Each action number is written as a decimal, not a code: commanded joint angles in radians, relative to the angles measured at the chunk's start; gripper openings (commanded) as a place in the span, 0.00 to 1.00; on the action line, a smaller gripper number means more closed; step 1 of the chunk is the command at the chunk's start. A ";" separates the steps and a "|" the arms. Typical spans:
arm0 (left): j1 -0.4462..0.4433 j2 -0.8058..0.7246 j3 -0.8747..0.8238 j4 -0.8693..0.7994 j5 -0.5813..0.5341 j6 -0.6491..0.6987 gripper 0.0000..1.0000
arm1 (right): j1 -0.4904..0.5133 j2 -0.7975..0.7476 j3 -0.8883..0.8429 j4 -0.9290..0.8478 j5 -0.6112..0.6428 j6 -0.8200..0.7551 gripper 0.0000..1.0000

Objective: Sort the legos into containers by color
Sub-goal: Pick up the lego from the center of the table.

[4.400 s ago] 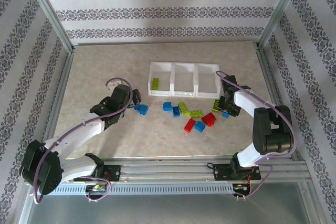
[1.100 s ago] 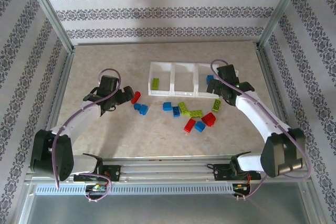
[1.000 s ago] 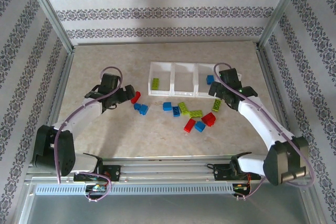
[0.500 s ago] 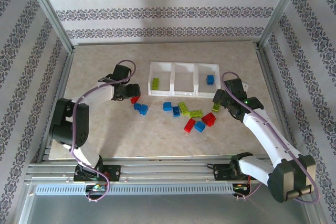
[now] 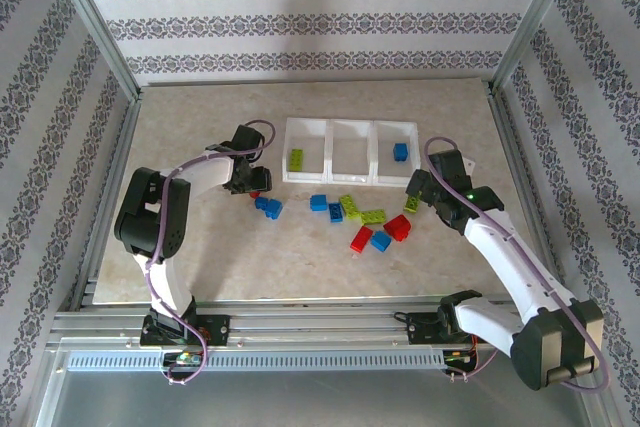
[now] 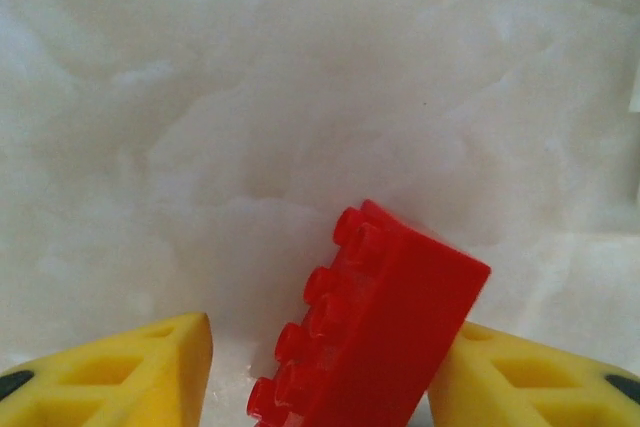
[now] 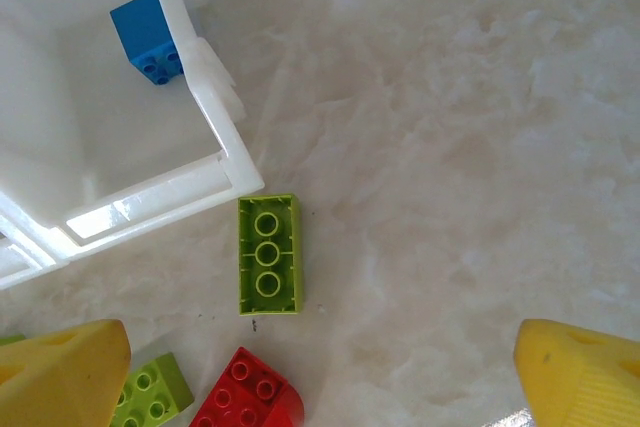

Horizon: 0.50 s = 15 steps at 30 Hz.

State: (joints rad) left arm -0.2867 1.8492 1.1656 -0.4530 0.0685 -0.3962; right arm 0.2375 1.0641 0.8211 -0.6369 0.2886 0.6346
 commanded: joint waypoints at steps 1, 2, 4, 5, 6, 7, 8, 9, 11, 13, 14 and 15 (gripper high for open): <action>-0.005 0.017 0.018 -0.026 -0.024 0.004 0.53 | -0.013 -0.024 -0.019 -0.007 0.032 0.025 0.98; -0.006 0.019 0.018 -0.025 -0.027 0.004 0.51 | -0.014 -0.026 -0.020 -0.005 0.032 0.025 0.98; -0.005 0.024 0.019 -0.023 -0.032 0.005 0.45 | -0.016 -0.025 -0.020 -0.003 0.032 0.025 0.98; -0.006 0.023 0.017 -0.020 -0.036 0.004 0.42 | -0.017 -0.025 -0.020 -0.004 0.032 0.025 0.98; -0.005 0.021 0.015 -0.018 -0.040 0.003 0.38 | -0.016 -0.026 -0.021 -0.004 0.031 0.025 0.98; -0.006 0.019 0.014 -0.018 -0.043 0.001 0.36 | -0.016 -0.028 -0.022 -0.004 0.030 0.025 0.98; -0.005 0.014 0.013 -0.018 -0.048 0.000 0.32 | -0.016 -0.030 -0.025 -0.003 0.030 0.026 0.98; -0.005 0.006 0.011 -0.018 -0.050 -0.002 0.29 | -0.016 -0.032 -0.026 -0.003 0.030 0.027 0.98; -0.005 -0.014 0.007 -0.018 -0.054 -0.004 0.26 | -0.018 -0.035 -0.031 -0.003 0.030 0.027 0.98; -0.006 -0.040 0.006 -0.022 -0.058 -0.006 0.25 | -0.018 -0.035 -0.036 -0.001 0.030 0.027 0.98; -0.007 -0.059 0.007 -0.025 -0.059 -0.007 0.25 | -0.020 -0.034 -0.039 -0.002 0.030 0.028 0.98; -0.007 -0.078 0.009 -0.029 -0.060 -0.007 0.24 | -0.020 -0.034 -0.040 -0.003 0.030 0.029 0.98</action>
State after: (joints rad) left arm -0.2871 1.8389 1.1656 -0.4549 0.0364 -0.3969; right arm 0.2306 1.0409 0.7967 -0.6361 0.2966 0.6521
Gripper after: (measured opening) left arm 0.263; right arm 0.984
